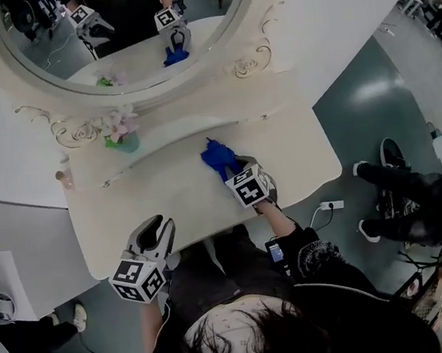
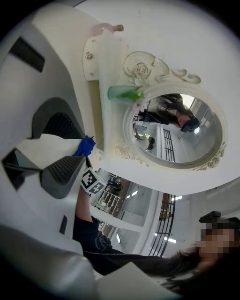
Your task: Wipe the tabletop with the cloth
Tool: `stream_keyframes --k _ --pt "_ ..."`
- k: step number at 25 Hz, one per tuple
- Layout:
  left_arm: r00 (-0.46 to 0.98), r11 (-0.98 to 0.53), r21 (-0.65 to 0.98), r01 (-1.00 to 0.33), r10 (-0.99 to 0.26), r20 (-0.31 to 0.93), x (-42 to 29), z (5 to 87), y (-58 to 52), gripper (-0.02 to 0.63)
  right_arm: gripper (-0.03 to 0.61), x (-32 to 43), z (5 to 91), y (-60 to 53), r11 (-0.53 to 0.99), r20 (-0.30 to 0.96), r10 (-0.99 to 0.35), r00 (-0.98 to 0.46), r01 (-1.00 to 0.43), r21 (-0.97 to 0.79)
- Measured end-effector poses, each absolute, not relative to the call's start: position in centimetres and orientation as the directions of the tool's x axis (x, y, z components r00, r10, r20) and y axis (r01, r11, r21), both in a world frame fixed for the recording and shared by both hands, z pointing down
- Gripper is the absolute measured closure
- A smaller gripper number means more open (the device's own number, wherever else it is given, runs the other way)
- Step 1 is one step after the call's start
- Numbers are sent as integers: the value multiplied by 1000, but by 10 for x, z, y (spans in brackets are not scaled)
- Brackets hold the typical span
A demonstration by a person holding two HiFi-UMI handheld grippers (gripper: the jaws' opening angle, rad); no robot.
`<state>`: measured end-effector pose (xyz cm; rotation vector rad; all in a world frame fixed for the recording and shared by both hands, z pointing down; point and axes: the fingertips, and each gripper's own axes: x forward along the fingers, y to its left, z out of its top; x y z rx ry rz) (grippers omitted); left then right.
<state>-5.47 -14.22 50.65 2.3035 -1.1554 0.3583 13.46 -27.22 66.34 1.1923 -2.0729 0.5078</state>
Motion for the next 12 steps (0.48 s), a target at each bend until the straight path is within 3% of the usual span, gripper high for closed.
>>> stream_keyframes --k 12 --pt "621 -522 340 -782 -615 485 65 519 -153 503 491 340 667 -295 361 730 -651 -208 -931 57"
